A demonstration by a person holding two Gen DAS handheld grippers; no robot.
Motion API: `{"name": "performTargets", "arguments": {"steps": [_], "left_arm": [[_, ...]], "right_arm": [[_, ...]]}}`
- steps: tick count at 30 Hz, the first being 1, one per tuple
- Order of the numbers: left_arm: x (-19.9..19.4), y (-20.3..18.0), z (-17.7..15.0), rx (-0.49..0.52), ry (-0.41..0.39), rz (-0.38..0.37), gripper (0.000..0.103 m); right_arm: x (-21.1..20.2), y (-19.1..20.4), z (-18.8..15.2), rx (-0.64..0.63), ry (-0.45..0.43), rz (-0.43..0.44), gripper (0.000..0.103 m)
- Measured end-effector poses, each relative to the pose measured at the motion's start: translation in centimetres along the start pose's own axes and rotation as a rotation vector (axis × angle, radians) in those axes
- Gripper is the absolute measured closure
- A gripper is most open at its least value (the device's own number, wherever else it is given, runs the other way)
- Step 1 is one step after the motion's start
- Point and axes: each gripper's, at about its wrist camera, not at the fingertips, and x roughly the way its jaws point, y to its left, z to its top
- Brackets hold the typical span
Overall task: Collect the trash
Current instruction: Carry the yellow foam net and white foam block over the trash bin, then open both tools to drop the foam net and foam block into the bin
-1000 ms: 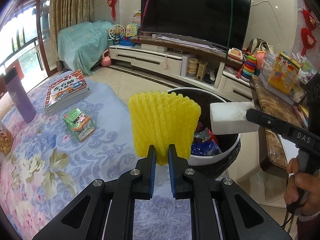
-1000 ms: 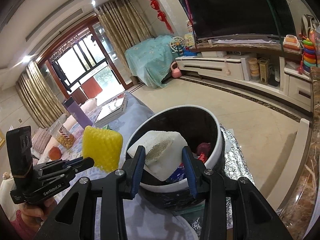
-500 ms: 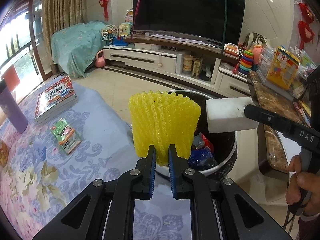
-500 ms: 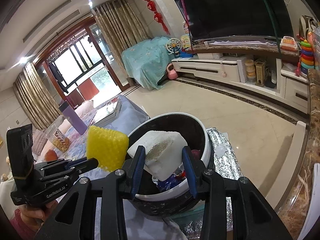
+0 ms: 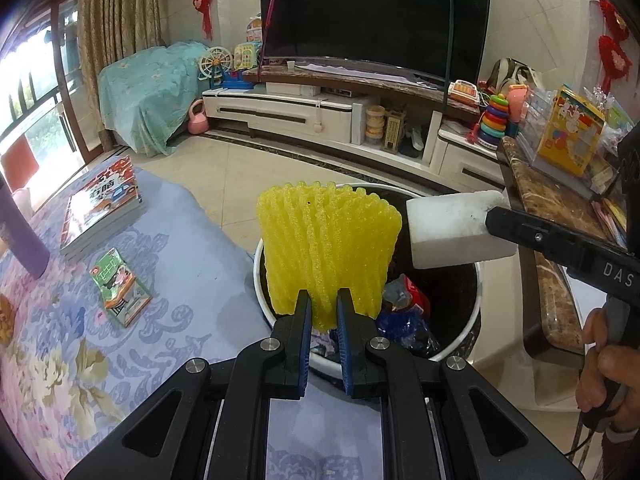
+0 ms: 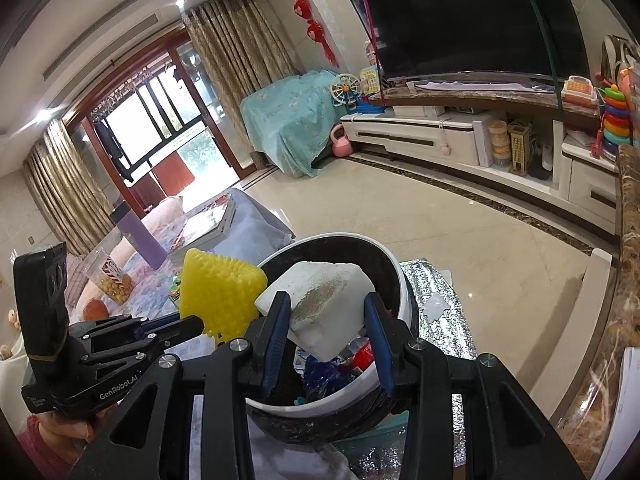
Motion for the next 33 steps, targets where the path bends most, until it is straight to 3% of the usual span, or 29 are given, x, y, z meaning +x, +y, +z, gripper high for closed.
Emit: {"name": "performTargets", "arguments": {"steps": [31,33], "left_arm": [[4.0,-1.2,2.4,0.022,0.101,0.001,0.091],[4.1,-1.3,2.5,0.024,0.107,0.001,0.086]], "right_arm": [[3.3,-0.4,1.4,-0.065,0.100,-0.070,0.063],[3.5,-0.3,1.5,-0.068,0.105,-0.072,0.060]]}}
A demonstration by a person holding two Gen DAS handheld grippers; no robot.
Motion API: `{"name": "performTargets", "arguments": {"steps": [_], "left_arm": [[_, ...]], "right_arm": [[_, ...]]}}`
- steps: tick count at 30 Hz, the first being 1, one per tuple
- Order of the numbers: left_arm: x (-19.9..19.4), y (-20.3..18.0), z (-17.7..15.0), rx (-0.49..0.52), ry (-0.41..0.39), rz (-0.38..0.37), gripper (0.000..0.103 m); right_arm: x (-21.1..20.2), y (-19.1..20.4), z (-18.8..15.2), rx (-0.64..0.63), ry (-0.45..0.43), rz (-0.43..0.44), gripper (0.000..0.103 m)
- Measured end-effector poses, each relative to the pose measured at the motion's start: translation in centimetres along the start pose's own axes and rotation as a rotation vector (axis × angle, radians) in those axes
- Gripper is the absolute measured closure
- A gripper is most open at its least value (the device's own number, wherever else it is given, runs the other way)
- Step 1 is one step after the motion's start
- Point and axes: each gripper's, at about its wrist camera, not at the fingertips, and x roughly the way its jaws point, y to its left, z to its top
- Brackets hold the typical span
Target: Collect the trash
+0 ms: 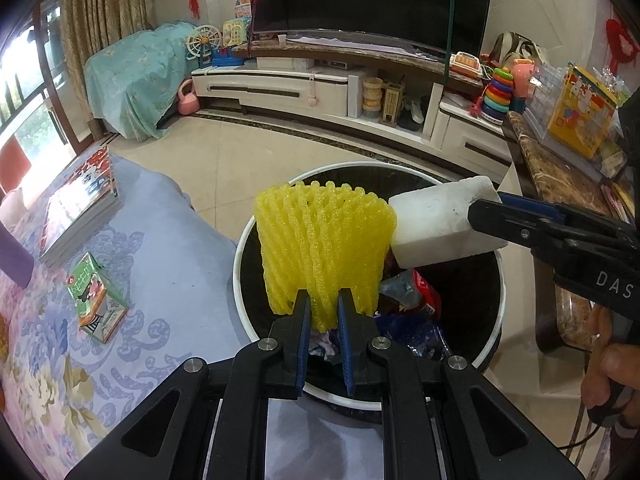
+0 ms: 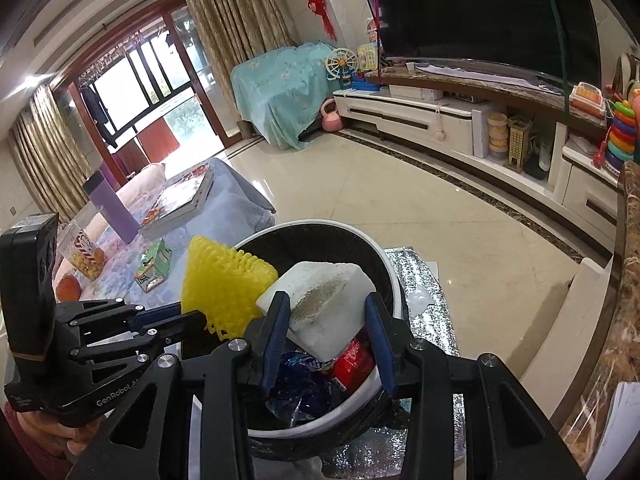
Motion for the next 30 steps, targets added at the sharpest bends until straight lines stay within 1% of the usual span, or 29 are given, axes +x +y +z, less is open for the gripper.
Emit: {"name": "performTargets", "arguments": {"steps": [1,2,3,4,5,6,9,11,13,15,17,21,23,25,27,30], "left_arm": [[0.0,0.0,0.0,-0.001,0.005,0.002,0.083],[0.0,0.0,0.1,-0.003,0.006,0.006,0.074],[-0.1,0.1,0.1,-0.005,0.008,0.013,0.063],[-0.4,0.2,0.0,-0.009,0.000,0.017,0.058],[-0.6,0.3,-0.1,-0.013,-0.009,0.022,0.051],[-0.8,0.4,-0.2,-0.015,-0.014,0.023,0.050],[-1.8,0.8,-0.7,-0.025,-0.030,0.031,0.050],[-2.7,1.2,-1.3,-0.035,-0.048,0.036,0.050],[-3.7,1.6,-2.2,-0.046,-0.058,0.035,0.044],[-5.1,2.1,-3.7,-0.077,-0.088,0.043,0.030],[-6.3,2.6,-5.2,-0.105,-0.111,0.042,0.027],[-8.6,3.7,-8.8,-0.175,-0.150,0.045,0.026],[-10.1,4.2,-10.8,-0.216,-0.176,0.044,0.026],[-11.4,4.8,-12.7,-0.246,-0.207,0.047,0.025],[-12.7,4.8,-14.7,-0.265,-0.239,0.059,0.024],[-14.7,5.0,-17.2,-0.281,-0.285,0.071,0.023]], "right_arm": [[0.1,0.1,0.0,-0.001,0.003,-0.002,0.059],[0.2,0.1,0.1,-0.001,0.007,-0.002,0.056],[0.2,0.1,0.2,0.002,0.008,-0.002,0.052],[0.2,0.1,0.2,0.007,0.008,0.001,0.048],[0.1,0.0,0.3,0.012,0.007,0.006,0.039],[0.0,0.0,0.4,0.020,0.001,0.011,0.031],[-0.6,-0.1,0.3,0.040,-0.020,0.019,0.025],[-1.0,-0.1,0.2,0.056,-0.024,0.027,0.024],[-1.4,0.1,0.0,0.071,-0.030,0.036,0.019],[-2.2,0.5,-0.4,0.084,-0.047,0.039,0.012],[-2.8,1.0,-0.8,0.088,-0.066,0.039,0.010],[-4.2,2.7,-2.4,0.086,-0.090,0.035,0.009],[-5.0,3.7,-3.3,0.073,-0.109,0.015,0.009],[-5.9,4.9,-4.5,0.055,-0.141,0.000,0.006],[-6.7,6.0,-5.8,0.046,-0.172,-0.019,0.003],[-7.7,7.2,-7.3,0.042,-0.213,-0.035,0.002]]}}
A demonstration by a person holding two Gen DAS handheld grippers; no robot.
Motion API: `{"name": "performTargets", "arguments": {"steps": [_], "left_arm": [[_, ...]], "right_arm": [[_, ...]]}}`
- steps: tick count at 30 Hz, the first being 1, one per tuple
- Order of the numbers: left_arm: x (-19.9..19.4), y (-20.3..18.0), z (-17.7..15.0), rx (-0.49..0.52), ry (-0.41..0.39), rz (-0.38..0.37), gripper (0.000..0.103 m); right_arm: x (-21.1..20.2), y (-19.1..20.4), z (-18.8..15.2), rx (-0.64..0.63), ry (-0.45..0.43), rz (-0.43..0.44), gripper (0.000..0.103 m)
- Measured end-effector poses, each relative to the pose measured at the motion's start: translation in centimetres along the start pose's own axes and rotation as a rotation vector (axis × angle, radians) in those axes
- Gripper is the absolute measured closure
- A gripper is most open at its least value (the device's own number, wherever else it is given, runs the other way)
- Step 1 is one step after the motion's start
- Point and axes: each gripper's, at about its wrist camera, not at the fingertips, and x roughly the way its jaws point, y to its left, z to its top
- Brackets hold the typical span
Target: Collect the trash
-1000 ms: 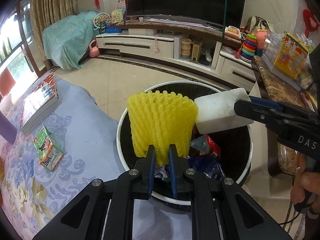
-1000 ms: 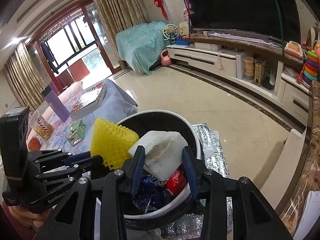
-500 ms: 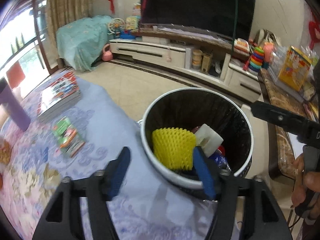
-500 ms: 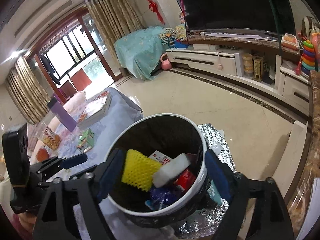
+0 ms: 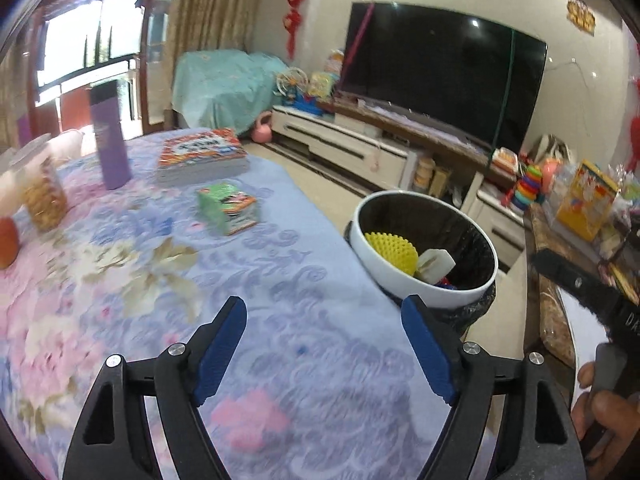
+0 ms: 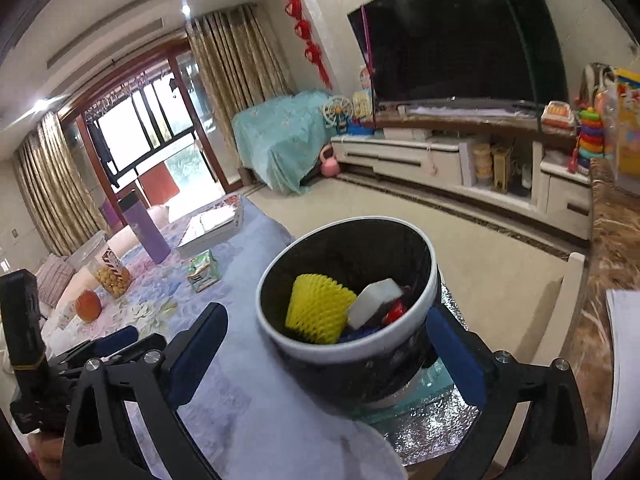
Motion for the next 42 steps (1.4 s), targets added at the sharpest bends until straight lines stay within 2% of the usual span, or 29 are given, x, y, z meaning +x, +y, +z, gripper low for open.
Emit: {"name": "performTargets", "arguments": {"steps": [7,11,13,17,21,28,34,42], "left_arm": [[-6.7,1.4,-2.8,-0.031,-0.148,0.009,0.018],[-10.3,1.8,-4.3,-0.039,-0.243,0.066,0.001],[-11.5,1.7,-5.1,-0.038,-0.270,0.081,0.001],[-12.9,1.1,-6.5,-0.013,-0.293,0.121,0.001],[-13.5,0.7,-7.6,0.000,-0.311,0.143,0.001],[-12.9,0.8,-8.3,0.022,-0.313,0.188,0.001],[-13.1,0.0,-8.6,0.059,-0.346,0.244,0.001],[-12.9,0.1,-9.2,0.063,-0.353,0.252,0.001]], "right_arm": [[-3.3,2.6,-1.5,-0.055,-0.082,-0.058,0.000],[-5.8,3.6,-1.0,-0.051,-0.165,-0.069,0.000],[-6.7,4.0,-1.1,-0.048,-0.204,-0.094,0.000],[-7.1,4.5,-2.3,-0.058,-0.235,-0.083,0.000],[-8.0,5.8,-4.0,-0.131,-0.324,-0.101,0.000],[-7.2,6.7,-5.0,-0.167,-0.298,-0.089,0.000],[-7.3,7.3,-6.1,-0.190,-0.313,-0.085,0.000],[-7.4,7.9,-6.5,-0.210,-0.319,-0.099,0.000]]}}
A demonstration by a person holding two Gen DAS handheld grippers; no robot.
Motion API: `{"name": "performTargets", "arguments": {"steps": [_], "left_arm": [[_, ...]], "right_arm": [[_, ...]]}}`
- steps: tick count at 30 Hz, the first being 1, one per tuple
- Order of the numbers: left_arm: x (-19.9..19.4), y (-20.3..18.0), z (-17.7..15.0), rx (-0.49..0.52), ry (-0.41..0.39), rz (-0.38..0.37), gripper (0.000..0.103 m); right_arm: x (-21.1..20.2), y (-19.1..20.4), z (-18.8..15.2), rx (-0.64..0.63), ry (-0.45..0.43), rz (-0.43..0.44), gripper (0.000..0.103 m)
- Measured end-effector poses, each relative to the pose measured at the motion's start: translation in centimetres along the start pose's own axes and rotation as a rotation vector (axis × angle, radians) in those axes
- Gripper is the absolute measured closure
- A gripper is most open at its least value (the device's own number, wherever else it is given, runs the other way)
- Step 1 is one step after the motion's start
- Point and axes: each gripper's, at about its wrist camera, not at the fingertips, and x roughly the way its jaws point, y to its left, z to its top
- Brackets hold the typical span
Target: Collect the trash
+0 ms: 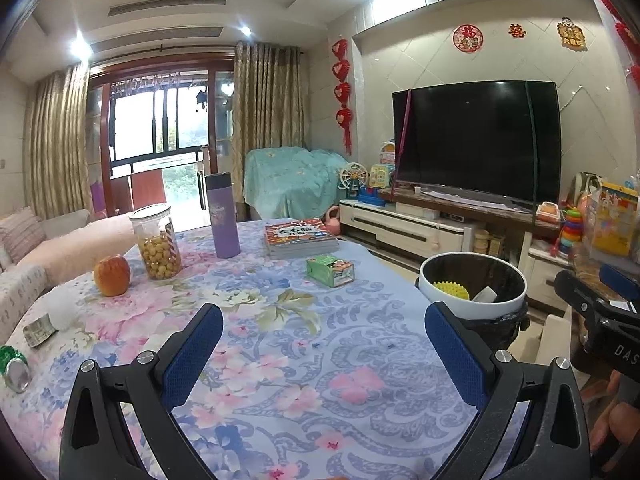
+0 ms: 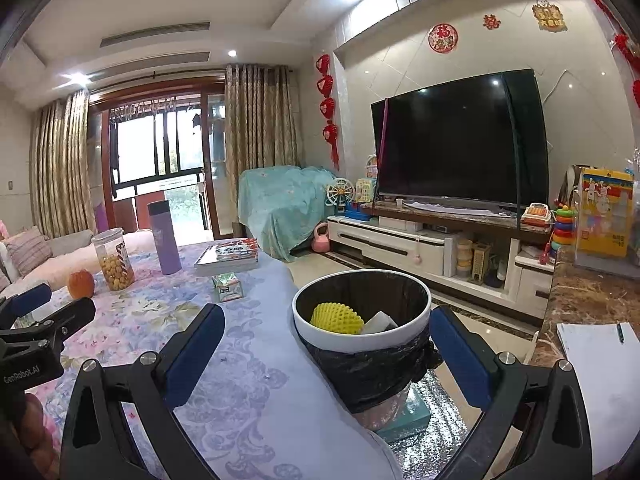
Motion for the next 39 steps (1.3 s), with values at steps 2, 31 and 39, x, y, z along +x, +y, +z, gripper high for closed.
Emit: {"name": "performTargets", "arguments": {"steps": [2,31,39], "left_arm": [[0.02,0.05,-0.02,0.000,-0.003,0.004,0.001],[0.11,0.56,-0.62,-0.005,-0.018,0.007,0.001],[0.26,0.61,-0.64,-0.006,-0.013,0.003,0.001]], "right_arm": [[0.02,0.02,-0.04,0.000,0.000,0.003,0.000],[-0.24,0.18,-0.01,-0.002,-0.007,0.020,0.000],[-0.20,0.18,-0.12,-0.001,-0.008,0.024,0.000]]}}
